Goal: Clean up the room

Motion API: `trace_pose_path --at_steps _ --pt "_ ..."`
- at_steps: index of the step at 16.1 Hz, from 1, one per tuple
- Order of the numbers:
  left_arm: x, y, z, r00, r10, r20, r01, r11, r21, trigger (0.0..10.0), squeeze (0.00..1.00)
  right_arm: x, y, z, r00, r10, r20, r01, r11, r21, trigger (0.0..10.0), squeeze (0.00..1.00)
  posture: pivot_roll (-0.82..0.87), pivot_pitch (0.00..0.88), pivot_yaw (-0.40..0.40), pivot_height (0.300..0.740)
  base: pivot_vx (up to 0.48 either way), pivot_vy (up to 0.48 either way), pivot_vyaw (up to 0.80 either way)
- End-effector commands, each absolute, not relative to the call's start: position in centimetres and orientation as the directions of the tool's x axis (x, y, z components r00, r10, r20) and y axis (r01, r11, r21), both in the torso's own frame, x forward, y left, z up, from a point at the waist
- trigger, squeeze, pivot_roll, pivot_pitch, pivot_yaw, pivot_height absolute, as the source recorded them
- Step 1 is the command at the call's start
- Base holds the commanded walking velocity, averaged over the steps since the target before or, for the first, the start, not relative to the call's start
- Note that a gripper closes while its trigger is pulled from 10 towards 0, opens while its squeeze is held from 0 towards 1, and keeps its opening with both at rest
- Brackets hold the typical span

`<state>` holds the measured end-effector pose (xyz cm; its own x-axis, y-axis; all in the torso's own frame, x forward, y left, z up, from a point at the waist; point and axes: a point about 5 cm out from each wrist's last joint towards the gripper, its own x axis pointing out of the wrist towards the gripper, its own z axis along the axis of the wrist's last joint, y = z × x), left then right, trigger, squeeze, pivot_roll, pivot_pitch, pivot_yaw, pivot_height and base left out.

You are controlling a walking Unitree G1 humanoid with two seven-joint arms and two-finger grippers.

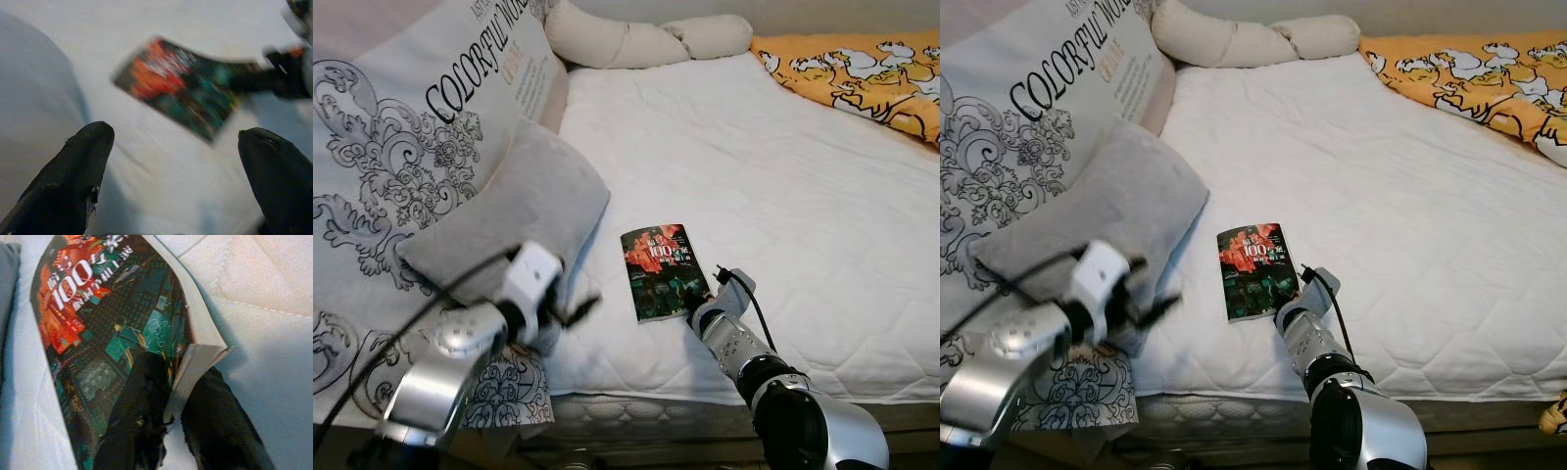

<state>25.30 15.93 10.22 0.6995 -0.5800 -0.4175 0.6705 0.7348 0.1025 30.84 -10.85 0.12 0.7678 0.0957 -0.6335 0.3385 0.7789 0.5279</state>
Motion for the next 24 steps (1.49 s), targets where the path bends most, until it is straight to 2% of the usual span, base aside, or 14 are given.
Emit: trace_pose_path --at_steps 1,3,5,7,9,10,11,13,16,21,22,24 --pt "25.1 15.9 10.2 0.678 -0.594 -0.432 0.688 0.72 0.09 10.0 0.0 30.6 -10.4 -0.1 0.759 0.105 -0.642 0.34 0.777 0.529 10.0 1.0 0.19 0.037 0.088 0.74 0.0 0.0 0.0" --pt "25.0 15.8 9.9 0.655 -0.607 -0.45 0.701 0.711 0.062 10.0 0.0 31.1 -9.9 0.6 0.79 0.117 -0.602 0.351 0.719 0.6 10.0 1.0 0.18 0.021 0.084 0.74 0.0 0.0 0.0" --pt "25.2 15.9 9.7 0.646 -0.609 -0.459 0.705 0.707 0.055 10.0 0.0 31.3 -9.0 0.9 0.797 0.142 -0.586 0.32 0.724 0.611 10.0 1.0 0.18 0.013 0.081 0.74 0.0 0.0 0.0" --pt "25.5 16.1 9.3 0.641 -0.61 -0.465 0.707 0.706 0.048 10.0 0.0 31.3 -8.1 1.2 0.813 0.199 -0.547 0.287 0.68 0.675 10.0 1.0 0.17 0.005 0.078 0.74 0.0 0.0 0.0" --pt "25.7 16.1 9.1 0.642 -0.61 -0.465 0.705 0.707 0.046 10.0 0.0 31.4 -7.8 1.3 0.815 0.228 -0.532 0.25 0.691 0.679 10.0 1.0 0.16 0.0 0.074 0.74 0.0 0.0 0.0" --pt "25.9 16.1 8.7 0.648 -0.612 -0.454 0.701 0.712 0.042 10.0 0.0 31.3 -8.6 1.2 0.821 0.268 -0.505 0.172 0.726 0.665 10.0 1.0 0.15 0.0 0.069 0.74 0.0 0.0 0.0" --pt "26.0 16.0 8.7 0.649 -0.613 -0.451 0.701 0.712 0.04 10.0 0.0 31.3 -8.8 1.1 0.819 0.273 -0.504 0.162 0.733 0.661 10.0 1.0 0.15 0.0 0.069 0.74 0.0 0.0 0.0" --pt "26.2 15.7 8.5 0.653 -0.622 -0.432 0.698 0.716 0.025 10.0 0.0 31.2 -10.7 0.9 0.841 0.295 -0.454 0.166 0.657 0.736 10.0 1.0 0.12 0.0 0.061 0.74 0.0 0.0 0.0" --pt "26.1 15.0 8.5 0.66 -0.628 -0.412 0.692 0.722 0.008 10.0 0.0 30.0 -13.1 -0.2 0.826 0.31 -0.47 0.147 0.687 0.711 10.0 1.0 0.09 0.0 0.053 0.74 0.0 0.0 0.0" --pt "26.0 14.2 8.5 0.679 -0.624 -0.386 0.674 0.739 -0.009 10.0 0.0 28.1 -15.2 -1.2 0.848 0.359 -0.389 0.128 0.574 0.809 10.0 1.0 0.06 0.0 0.04 0.74 0.0 0.0 0.0" --pt "26.0 14.1 8.6 0.705 -0.609 -0.364 0.651 0.759 -0.009 10.0 0.0 27.9 -15.6 -0.8 0.874 0.353 -0.334 0.033 0.643 0.765 10.0 1.0 0.06 0.0 0.03 0.74 0.0 0.0 0.0" --pt "26.4 14.4 9.2 0.773 -0.556 -0.305 0.58 0.814 -0.012 10.0 0.0 28.1 -16.4 0.3 0.927 0.29 -0.236 -0.045 0.713 0.7 10.0 1.0 0.06 0.0 0.022 0.74 0.0 0.0 0.0"
